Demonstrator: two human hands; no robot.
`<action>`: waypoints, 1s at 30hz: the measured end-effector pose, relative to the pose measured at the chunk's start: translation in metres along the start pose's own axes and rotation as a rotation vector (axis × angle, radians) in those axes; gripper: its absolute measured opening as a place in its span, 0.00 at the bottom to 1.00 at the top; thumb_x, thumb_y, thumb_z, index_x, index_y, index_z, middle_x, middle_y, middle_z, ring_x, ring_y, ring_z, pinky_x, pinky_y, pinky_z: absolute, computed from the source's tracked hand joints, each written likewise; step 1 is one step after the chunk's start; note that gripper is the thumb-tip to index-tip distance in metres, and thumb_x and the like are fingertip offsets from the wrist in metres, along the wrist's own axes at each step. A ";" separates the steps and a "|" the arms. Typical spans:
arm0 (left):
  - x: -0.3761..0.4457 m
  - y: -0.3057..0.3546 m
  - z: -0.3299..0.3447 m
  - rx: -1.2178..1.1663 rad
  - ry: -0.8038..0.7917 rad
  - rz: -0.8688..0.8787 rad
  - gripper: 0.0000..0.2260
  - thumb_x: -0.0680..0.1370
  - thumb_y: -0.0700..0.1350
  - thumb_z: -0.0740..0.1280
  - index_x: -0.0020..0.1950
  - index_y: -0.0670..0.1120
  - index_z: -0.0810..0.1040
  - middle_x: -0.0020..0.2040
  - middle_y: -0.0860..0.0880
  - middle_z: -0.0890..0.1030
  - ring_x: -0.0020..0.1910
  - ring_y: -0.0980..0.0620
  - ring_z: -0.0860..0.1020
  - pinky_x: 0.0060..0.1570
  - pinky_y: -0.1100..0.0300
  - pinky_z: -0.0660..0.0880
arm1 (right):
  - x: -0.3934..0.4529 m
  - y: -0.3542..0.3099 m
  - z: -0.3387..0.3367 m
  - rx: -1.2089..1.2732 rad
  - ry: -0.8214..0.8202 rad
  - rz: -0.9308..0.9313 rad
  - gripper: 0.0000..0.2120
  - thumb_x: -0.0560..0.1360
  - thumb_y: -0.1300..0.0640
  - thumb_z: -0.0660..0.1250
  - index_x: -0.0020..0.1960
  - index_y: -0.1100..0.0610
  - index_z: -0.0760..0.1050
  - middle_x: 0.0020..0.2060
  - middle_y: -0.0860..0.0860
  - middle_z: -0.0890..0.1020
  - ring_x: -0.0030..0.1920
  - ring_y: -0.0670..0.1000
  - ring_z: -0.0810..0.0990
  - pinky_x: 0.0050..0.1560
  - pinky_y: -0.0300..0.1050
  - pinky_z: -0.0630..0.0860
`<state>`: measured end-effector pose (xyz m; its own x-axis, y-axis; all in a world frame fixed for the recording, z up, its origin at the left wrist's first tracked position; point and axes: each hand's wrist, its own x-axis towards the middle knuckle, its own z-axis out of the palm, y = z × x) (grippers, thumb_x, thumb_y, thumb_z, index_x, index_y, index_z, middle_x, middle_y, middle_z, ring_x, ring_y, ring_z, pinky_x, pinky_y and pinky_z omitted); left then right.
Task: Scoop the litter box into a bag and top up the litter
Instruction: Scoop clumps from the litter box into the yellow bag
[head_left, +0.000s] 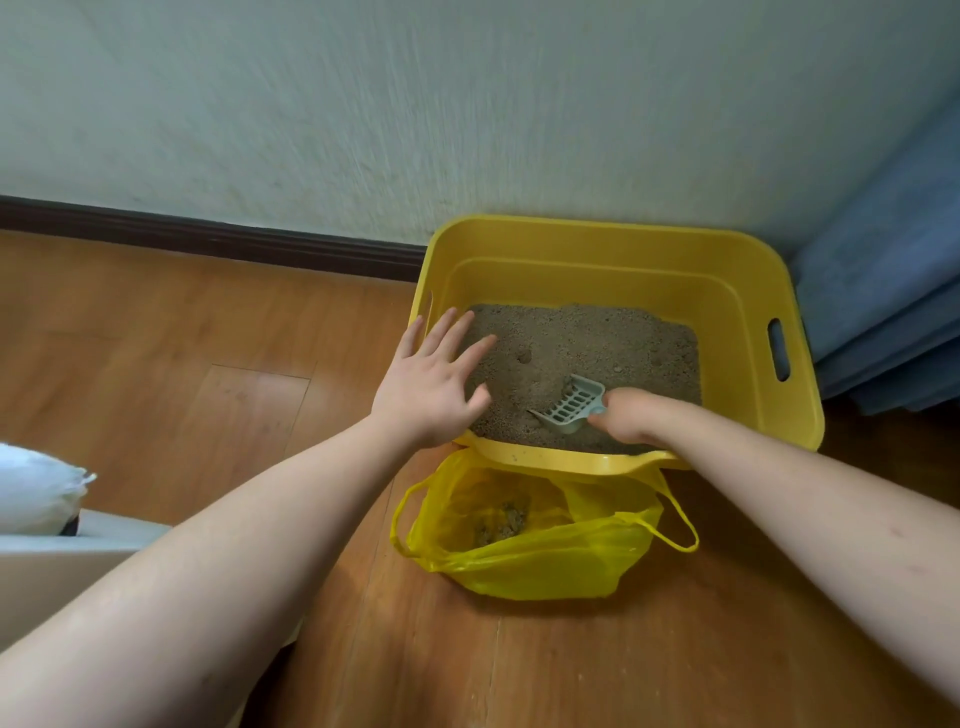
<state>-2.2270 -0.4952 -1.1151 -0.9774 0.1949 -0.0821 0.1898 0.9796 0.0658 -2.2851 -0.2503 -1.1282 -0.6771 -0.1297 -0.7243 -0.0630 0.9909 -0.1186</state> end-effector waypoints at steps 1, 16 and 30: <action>0.000 0.001 0.000 -0.002 -0.005 -0.001 0.28 0.78 0.60 0.48 0.79 0.57 0.55 0.81 0.49 0.50 0.79 0.50 0.43 0.76 0.44 0.39 | 0.002 -0.003 0.001 0.028 0.001 -0.005 0.18 0.82 0.52 0.56 0.64 0.63 0.72 0.60 0.59 0.78 0.59 0.57 0.76 0.52 0.46 0.71; 0.000 0.002 -0.002 -0.005 -0.024 -0.016 0.29 0.78 0.60 0.48 0.79 0.57 0.54 0.81 0.49 0.50 0.79 0.51 0.43 0.76 0.44 0.39 | 0.061 -0.049 -0.001 0.260 0.114 -0.002 0.18 0.82 0.51 0.57 0.64 0.62 0.74 0.56 0.57 0.80 0.52 0.56 0.80 0.50 0.47 0.76; 0.000 0.002 0.000 -0.020 -0.004 -0.017 0.30 0.77 0.59 0.50 0.78 0.55 0.58 0.80 0.48 0.53 0.79 0.49 0.46 0.76 0.43 0.42 | 0.079 -0.111 0.014 0.737 0.120 0.043 0.17 0.82 0.54 0.54 0.64 0.63 0.72 0.60 0.61 0.78 0.58 0.61 0.77 0.57 0.51 0.75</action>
<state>-2.2267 -0.4933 -1.1148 -0.9801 0.1784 -0.0869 0.1713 0.9816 0.0840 -2.3212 -0.3707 -1.1815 -0.7461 -0.0448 -0.6643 0.4443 0.7096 -0.5469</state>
